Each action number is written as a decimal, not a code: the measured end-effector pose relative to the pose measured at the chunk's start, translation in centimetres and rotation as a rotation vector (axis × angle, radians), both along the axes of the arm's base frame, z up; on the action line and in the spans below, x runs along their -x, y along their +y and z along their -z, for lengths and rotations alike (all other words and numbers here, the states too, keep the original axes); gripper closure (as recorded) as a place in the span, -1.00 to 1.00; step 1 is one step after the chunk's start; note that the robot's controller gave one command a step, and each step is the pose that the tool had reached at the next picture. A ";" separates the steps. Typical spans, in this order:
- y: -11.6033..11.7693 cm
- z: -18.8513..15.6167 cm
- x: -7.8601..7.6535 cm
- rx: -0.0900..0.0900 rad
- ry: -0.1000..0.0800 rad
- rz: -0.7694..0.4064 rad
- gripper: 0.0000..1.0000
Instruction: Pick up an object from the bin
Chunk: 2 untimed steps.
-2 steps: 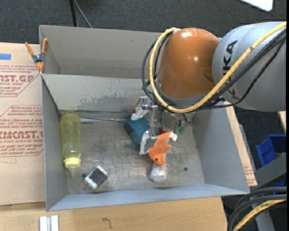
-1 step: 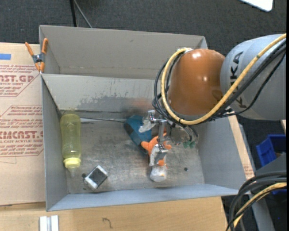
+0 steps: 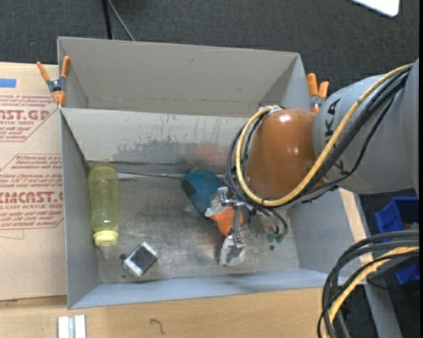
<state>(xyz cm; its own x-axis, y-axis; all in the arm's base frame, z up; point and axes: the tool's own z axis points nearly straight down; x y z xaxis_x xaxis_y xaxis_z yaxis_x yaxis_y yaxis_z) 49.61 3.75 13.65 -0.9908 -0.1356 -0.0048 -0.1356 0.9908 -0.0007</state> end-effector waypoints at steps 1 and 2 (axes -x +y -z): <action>-4.4 5.4 -1.1 -0.002 -0.005 -0.206 1.00; -4.4 5.4 -1.1 -0.002 -0.006 -0.206 1.00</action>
Offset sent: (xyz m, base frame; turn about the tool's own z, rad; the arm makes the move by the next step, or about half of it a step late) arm 0.0000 0.0000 0.0000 0.0000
